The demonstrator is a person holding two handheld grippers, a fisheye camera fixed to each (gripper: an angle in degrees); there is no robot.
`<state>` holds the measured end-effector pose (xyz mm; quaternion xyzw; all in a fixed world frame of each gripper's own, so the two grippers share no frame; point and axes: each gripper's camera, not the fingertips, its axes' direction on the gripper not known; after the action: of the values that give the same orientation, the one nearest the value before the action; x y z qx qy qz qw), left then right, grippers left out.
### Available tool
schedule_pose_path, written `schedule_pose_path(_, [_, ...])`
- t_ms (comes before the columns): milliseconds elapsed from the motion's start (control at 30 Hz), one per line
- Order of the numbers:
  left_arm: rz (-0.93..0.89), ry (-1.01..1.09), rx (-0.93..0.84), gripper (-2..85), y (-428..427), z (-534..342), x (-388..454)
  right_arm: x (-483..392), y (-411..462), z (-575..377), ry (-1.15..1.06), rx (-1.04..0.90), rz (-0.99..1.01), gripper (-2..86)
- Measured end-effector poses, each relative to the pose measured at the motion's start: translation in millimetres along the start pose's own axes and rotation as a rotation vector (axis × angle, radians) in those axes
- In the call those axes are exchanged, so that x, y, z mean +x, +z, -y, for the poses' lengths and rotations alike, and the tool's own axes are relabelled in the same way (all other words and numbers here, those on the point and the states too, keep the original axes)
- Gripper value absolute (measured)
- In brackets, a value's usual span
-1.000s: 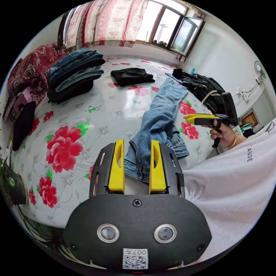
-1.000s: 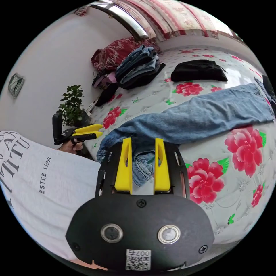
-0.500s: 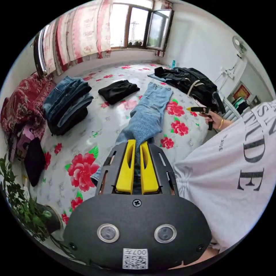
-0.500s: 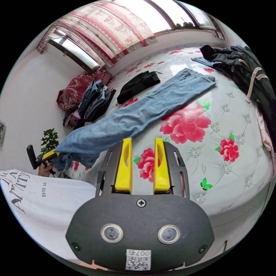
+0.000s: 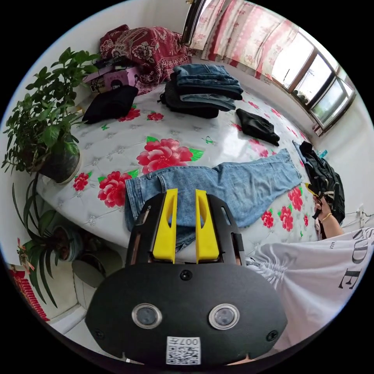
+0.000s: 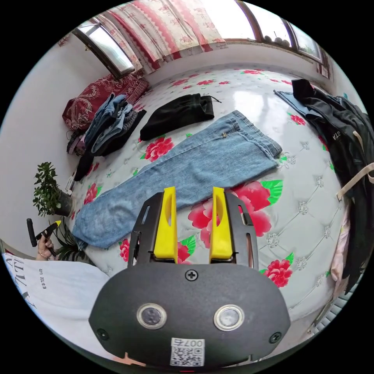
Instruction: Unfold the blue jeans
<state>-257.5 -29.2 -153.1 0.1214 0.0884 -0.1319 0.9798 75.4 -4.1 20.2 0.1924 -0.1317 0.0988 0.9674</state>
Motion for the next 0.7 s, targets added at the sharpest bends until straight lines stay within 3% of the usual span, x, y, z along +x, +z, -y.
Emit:
schedule_pose_path(300, [0.165,-0.204,-0.301,12.0,126,24,-26,14,80,111,-0.039,-0.181,-0.175,11.7])
schedule_pose_path(400, [0.137,-0.225,-0.176,10.1,124,8,-36,16,110,127,-0.049,-0.277,-0.229,11.9])
schedule_pose_path(567, [0.109,-0.245,-0.18,5.0,109,-2,-57,1,98,117,-0.075,-0.146,-0.231,7.4])
schedule_pose_path(633, [0.1,-0.251,-0.125,1.9,92,-7,-62,-4,87,107,-0.04,-0.152,-0.222,3.8])
schedule_pose_path(700, [0.014,-0.279,0.007,0.5,59,-20,-77,-11,51,77,0.015,-0.021,-0.229,1.6])
